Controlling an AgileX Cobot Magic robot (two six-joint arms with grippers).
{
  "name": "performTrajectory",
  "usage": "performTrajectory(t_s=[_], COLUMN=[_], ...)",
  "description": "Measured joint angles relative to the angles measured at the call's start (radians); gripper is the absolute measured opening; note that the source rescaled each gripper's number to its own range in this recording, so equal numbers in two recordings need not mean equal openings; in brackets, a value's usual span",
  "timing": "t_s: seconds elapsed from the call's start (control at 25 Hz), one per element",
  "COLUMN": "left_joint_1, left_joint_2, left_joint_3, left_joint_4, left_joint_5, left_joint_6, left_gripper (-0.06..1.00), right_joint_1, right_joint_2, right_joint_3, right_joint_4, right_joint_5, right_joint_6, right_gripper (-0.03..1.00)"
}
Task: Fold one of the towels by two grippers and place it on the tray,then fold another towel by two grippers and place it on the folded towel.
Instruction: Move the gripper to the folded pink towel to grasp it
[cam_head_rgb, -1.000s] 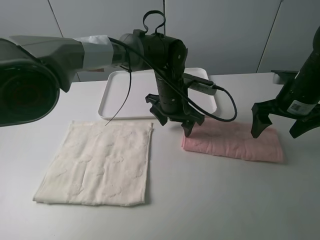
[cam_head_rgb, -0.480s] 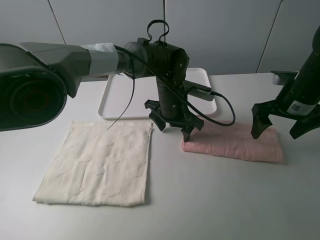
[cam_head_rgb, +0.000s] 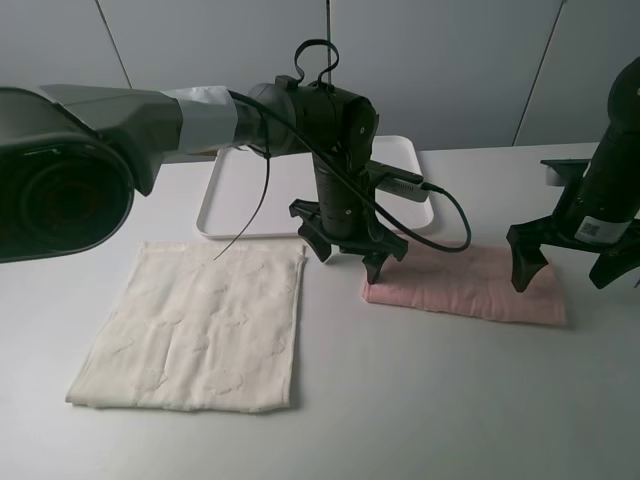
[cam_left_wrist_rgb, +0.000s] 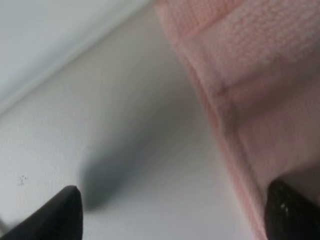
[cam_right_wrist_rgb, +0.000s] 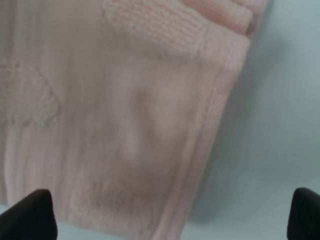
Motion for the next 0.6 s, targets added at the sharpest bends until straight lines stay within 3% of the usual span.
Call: performTrajectory(t_s=[0.28, 0.6], left_joint_1=[0.0, 0.0], left_joint_2=[0.0, 0.0], left_joint_3=[0.0, 0.0], left_joint_4=[-0.004, -0.006], left_joint_5=[-0.002, -0.004], left_joint_6=[0.007, 0.013], left_gripper=[0.98, 0.98], right_joint_1=[-0.087, -0.065], right_joint_2=[0.002, 0.025], right_joint_3=[-0.006, -0.007], right_joint_4=[0.011, 0.033], right_joint_5=[-0.026, -0.069], right_joint_6=[0.002, 0.009], right_gripper=[0.98, 0.97])
